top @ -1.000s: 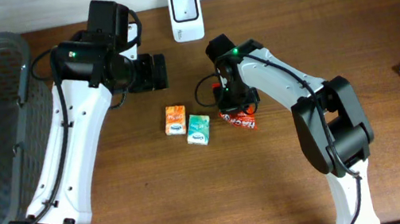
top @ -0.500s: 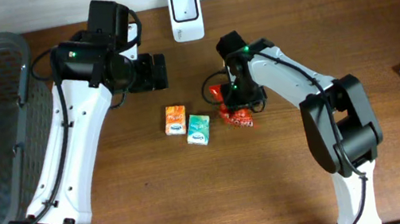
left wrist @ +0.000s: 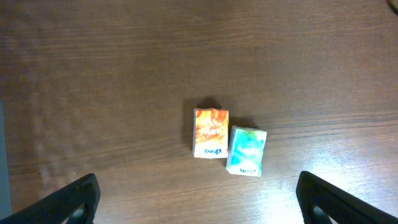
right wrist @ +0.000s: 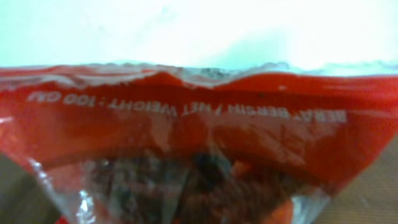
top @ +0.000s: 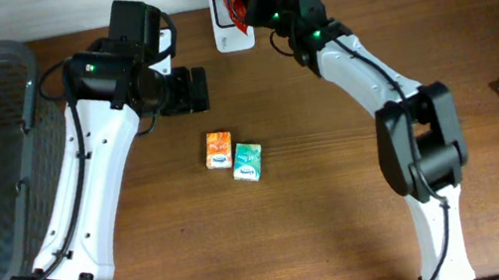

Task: Scan the item barcode
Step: 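Lift the red bag with the right gripper over the scanner, then carry the red bag right and drop it beside the yellow pack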

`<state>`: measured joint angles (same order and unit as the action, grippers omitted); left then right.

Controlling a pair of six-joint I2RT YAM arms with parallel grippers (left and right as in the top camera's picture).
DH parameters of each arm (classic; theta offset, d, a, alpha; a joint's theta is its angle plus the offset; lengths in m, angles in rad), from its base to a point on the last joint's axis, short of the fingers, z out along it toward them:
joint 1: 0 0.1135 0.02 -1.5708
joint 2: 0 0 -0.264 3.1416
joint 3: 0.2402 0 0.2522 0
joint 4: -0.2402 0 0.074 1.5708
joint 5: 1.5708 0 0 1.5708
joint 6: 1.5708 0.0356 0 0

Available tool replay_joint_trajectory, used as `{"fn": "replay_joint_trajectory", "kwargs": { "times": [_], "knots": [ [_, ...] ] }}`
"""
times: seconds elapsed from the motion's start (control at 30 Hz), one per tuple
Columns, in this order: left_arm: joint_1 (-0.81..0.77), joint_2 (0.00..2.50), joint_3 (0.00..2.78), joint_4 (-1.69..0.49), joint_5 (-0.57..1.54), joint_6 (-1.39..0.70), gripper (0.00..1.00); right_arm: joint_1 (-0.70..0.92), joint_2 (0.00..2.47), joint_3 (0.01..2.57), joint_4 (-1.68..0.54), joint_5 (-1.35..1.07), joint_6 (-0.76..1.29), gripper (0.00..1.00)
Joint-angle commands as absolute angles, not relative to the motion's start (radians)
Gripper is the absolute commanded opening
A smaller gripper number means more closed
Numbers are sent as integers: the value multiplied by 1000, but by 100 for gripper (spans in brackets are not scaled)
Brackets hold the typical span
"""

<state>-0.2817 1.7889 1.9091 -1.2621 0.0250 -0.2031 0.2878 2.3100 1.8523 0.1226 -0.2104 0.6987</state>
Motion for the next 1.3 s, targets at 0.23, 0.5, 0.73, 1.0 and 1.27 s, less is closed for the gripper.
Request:
{"fn": "replay_joint_trajectory", "kwargs": {
  "times": [0.23, 0.5, 0.73, 1.0, 1.27],
  "knots": [
    [-279, 1784, 1912, -1262, 22, -209, 99, 352, 2367, 1864, 199, -218, 854, 4],
    [-279, 1784, 1912, -1262, 22, -209, 99, -158, 2204, 1897, -105, -661, 720, 4],
    [-279, 1784, 1912, -1262, 22, -209, 99, -523, 2146, 1897, -782, 93, 287, 4],
    [-279, 1784, 1912, -1262, 22, -209, 99, -614, 2154, 1893, -847, 101, 215, 81],
    [-279, 1784, 1912, -1262, 22, -209, 99, -392, 1922, 1890, -1262, -756, -45, 92]
  ]
}}
